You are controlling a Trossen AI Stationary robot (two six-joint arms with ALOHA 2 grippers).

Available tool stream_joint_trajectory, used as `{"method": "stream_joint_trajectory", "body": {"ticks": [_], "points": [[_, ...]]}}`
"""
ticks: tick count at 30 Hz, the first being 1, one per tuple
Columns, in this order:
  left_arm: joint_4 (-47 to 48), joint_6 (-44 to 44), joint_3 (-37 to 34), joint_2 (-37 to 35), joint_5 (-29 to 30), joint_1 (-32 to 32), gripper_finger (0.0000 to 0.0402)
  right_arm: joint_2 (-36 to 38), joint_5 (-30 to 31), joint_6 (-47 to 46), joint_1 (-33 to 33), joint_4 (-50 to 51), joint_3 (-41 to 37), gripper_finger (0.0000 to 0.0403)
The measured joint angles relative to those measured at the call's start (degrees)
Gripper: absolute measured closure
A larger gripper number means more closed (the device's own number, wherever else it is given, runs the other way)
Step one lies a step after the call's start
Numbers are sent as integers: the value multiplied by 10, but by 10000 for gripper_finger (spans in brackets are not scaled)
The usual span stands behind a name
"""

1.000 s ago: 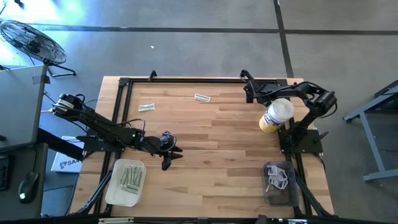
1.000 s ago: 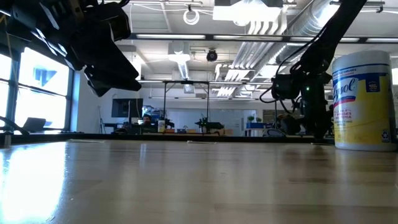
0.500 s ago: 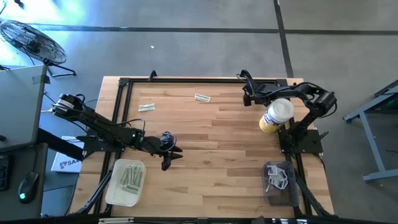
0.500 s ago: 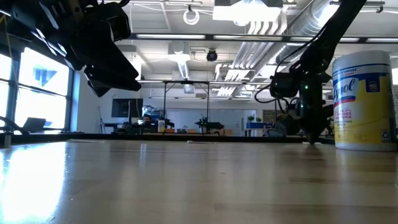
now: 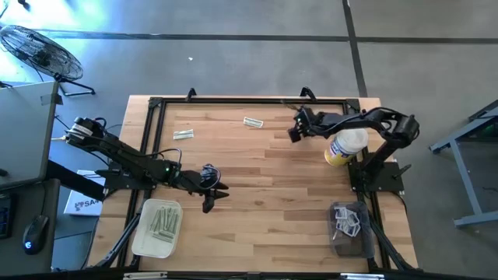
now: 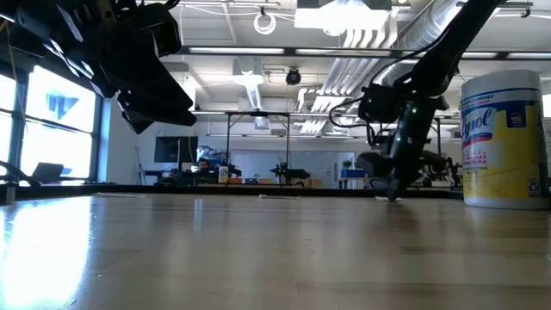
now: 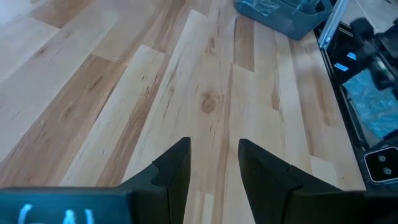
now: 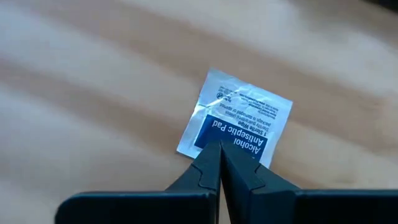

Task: Pick & Place First Aid Supplies
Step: Put the blue alcohol pad into the black bin

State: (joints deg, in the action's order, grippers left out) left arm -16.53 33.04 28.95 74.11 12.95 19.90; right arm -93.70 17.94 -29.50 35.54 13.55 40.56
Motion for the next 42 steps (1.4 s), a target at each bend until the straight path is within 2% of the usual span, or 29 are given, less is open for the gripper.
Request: {"method": "stream_joint_trajectory", "body": {"ticks": [8, 13, 19, 24, 31, 34, 38, 42], "points": [[0, 0, 0, 0, 16, 0, 269, 1, -68, -16, -101, -23, 0, 402], [0, 0, 0, 0, 16, 0, 269, 2, -75, -25, -162, -31, 0, 403], [0, 0, 0, 0, 18, 0, 269, 38, -17, -35, -225, -22, -3, 402], [0, 0, 0, 0, 18, 0, 269, 60, 6, 5, -267, -25, -2, 386], [0, -7, 0, 0, 27, 0, 269, 27, 28, 95, -270, -36, -2, 325], [0, -7, 0, 0, 27, 0, 269, 13, 23, 103, -263, -58, -2, 302], [0, -7, 0, 0, 24, 0, 269, -4, 2, 100, -253, -80, -2, 287], [1, -8, 0, 0, 21, 0, 269, -8, 6, 79, -253, -79, -2, 288]]}}
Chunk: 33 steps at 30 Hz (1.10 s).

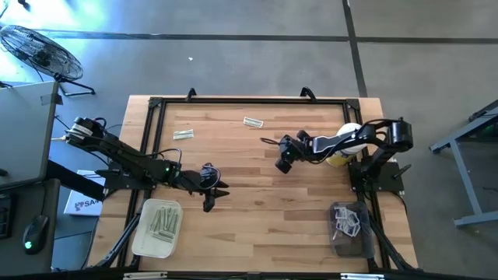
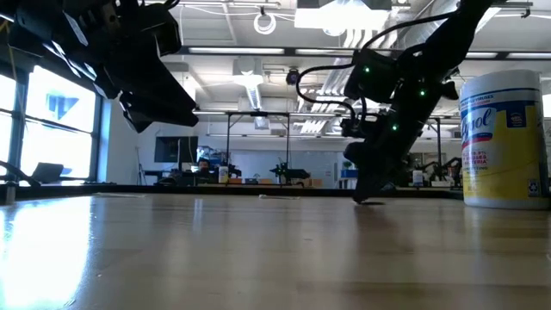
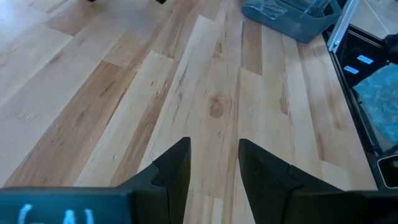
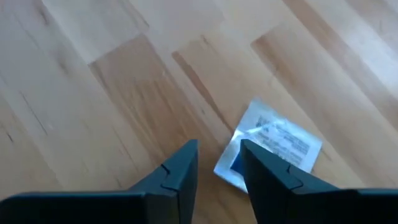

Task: Pick & Place First Aid Supplies
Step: Put the blue alcohol pad into the black bin

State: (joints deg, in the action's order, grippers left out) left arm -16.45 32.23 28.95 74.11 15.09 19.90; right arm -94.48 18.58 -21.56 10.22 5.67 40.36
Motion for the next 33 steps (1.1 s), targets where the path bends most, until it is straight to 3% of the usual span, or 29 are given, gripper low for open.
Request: {"method": "stream_joint_trajectory", "body": {"ticks": [14, 26, 33], "points": [[0, 0, 0, 0, -2, 0, 269, 1, 5, 21, 2, 52, 2, 310], [-1, 10, 0, 0, -3, 0, 269, -26, 1, 19, 6, 50, 3, 395], [-2, 19, 0, 0, -2, 0, 269, -3, 4, -13, -5, 49, 1, 401]]}}
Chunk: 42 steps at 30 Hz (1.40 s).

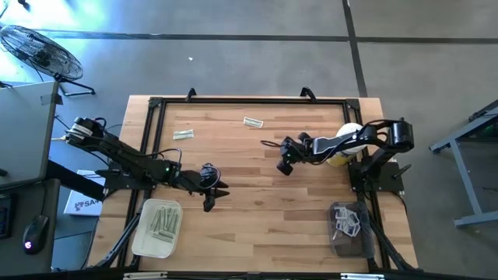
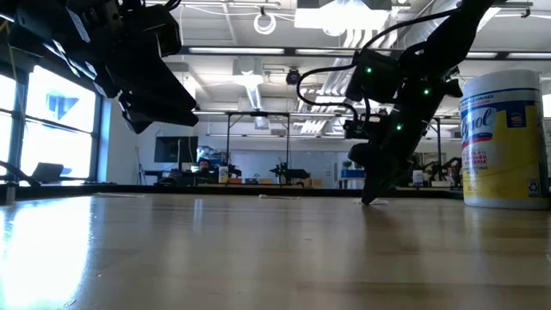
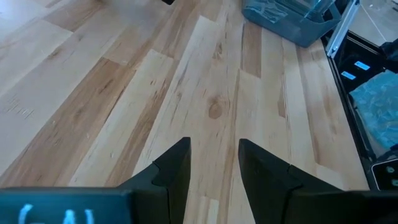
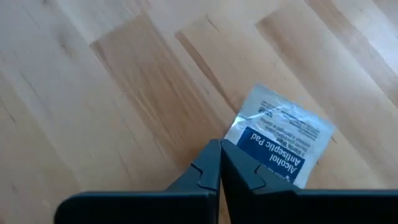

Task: Pick & Place First Aid Supplies
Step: Put the blue alcohol pad into the black bin

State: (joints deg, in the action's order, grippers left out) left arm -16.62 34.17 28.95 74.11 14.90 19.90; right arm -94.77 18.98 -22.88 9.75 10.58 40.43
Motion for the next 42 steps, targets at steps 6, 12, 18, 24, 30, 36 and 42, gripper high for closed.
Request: {"method": "stream_joint_trajectory", "body": {"ticks": [6, 12, 18, 24, 30, 36, 42], "points": [[0, 2, 0, 0, 0, 0, 269, 54, -3, -37, -39, 15, -1, 402], [1, 1, 0, 0, 2, 0, 269, 94, -8, -59, -89, 28, -1, 402], [1, 1, 0, 0, 3, 0, 269, 126, -4, -91, -139, 32, -1, 402], [1, 1, 0, 0, 3, 0, 269, 161, -11, -122, -194, 38, -1, 403], [1, 1, 0, 0, 7, 0, 269, 192, -30, -155, -256, 39, -1, 403], [1, 1, 0, 0, 7, 0, 269, 233, -120, -245, -334, 50, 5, 403], [1, 1, 0, 0, 8, 0, 269, 264, -176, -345, -421, 203, 101, 403]]}}
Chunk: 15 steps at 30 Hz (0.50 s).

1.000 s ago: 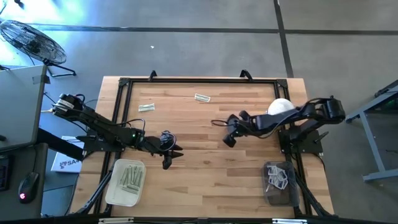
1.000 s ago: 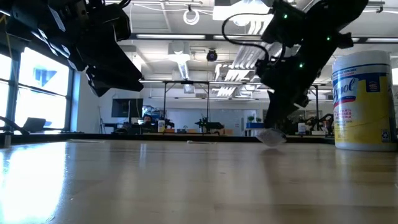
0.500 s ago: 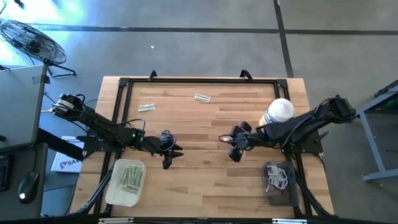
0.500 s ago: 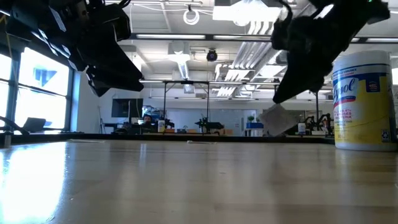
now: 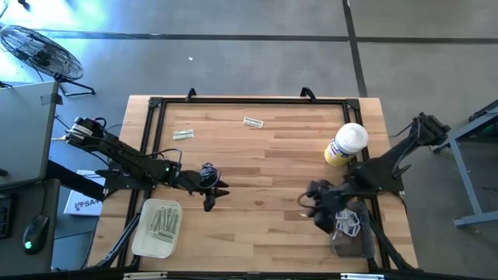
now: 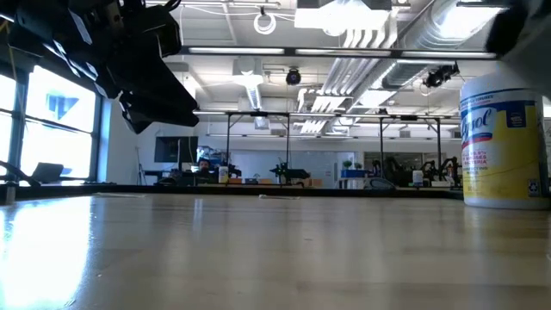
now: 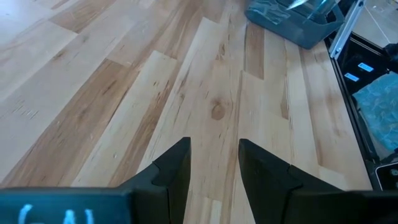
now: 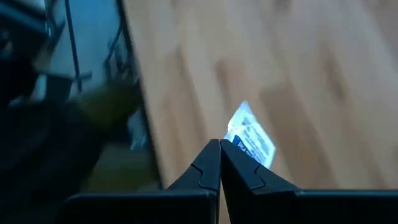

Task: Pick & Place First Aid Supplies
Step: Put the blue alcohol pad into the black bin

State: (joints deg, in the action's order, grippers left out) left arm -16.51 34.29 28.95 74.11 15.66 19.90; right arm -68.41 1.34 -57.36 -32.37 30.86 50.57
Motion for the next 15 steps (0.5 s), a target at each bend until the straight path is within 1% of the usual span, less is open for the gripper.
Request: {"method": "stream_joint_trajectory", "body": {"ticks": [5, 8, 11, 13, 15], "points": [[0, 0, 0, 0, 4, 0, 269, 3, -34, -118, -71, 196, 103, 403], [0, 0, 0, 0, 6, 0, 269, 3, -35, -204, -118, 287, 128, 403], [0, 2, 0, 0, 6, 0, 269, 3, -36, -277, -166, 332, 114, 403], [0, 5, 0, 0, 6, 0, 269, 3, -34, -316, -191, 330, 81, 403], [0, 5, 0, 0, 6, 0, 269, 3, -35, -351, -211, 306, 38, 403]]}}
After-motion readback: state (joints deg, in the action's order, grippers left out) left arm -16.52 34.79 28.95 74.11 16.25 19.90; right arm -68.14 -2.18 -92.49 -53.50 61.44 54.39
